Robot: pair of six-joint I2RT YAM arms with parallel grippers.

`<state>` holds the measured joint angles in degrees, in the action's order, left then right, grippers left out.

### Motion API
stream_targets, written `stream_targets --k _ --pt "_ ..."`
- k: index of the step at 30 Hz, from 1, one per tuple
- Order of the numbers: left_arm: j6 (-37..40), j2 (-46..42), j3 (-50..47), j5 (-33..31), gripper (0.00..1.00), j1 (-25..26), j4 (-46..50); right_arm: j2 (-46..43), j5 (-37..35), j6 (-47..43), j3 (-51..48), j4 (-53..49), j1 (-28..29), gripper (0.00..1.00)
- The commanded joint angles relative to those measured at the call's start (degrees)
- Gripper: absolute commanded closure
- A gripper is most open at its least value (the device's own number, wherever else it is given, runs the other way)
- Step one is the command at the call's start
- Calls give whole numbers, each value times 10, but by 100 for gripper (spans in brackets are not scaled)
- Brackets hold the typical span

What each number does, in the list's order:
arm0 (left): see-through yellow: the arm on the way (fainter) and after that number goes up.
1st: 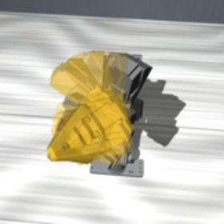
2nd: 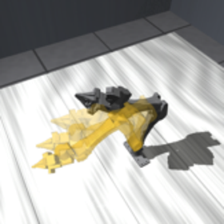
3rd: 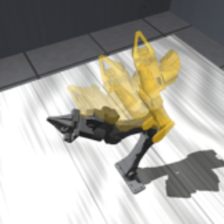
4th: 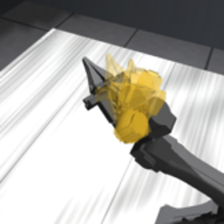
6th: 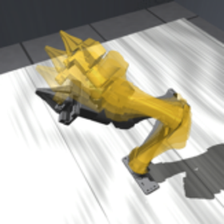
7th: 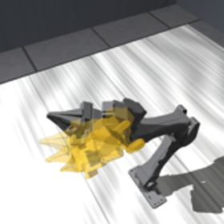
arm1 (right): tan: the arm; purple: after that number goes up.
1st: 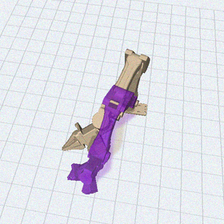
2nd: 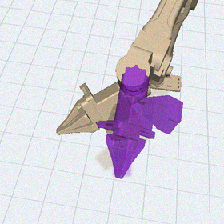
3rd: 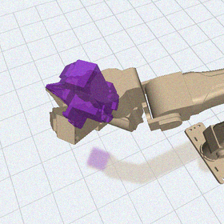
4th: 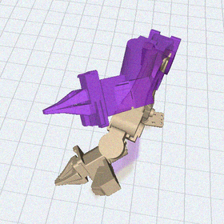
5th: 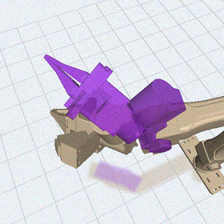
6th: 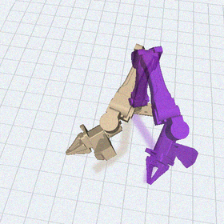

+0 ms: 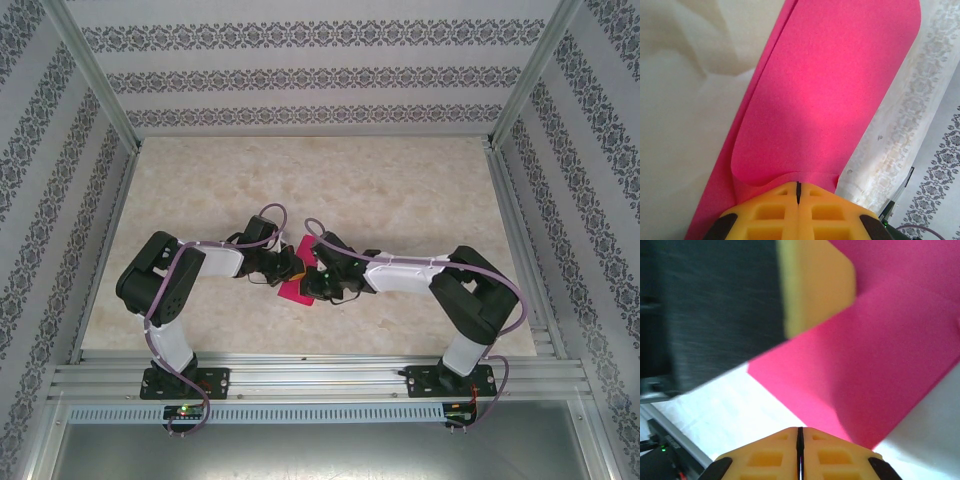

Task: Fold a paper plane with a square sheet of paper (pick it up from the middle)
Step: Fold the triangle a second time at the center of the table.

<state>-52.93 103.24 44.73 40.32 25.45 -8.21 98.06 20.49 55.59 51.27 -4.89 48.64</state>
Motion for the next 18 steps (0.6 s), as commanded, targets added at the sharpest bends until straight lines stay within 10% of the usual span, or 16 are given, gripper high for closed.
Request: stream_targets --k 1,18 --pt "11 16 -14 -23 98 5 45 6 11 5 3 -1 8 93" --pt "12 11 -5 -22 98 5 55 5 21 63 -44 58 14 98"
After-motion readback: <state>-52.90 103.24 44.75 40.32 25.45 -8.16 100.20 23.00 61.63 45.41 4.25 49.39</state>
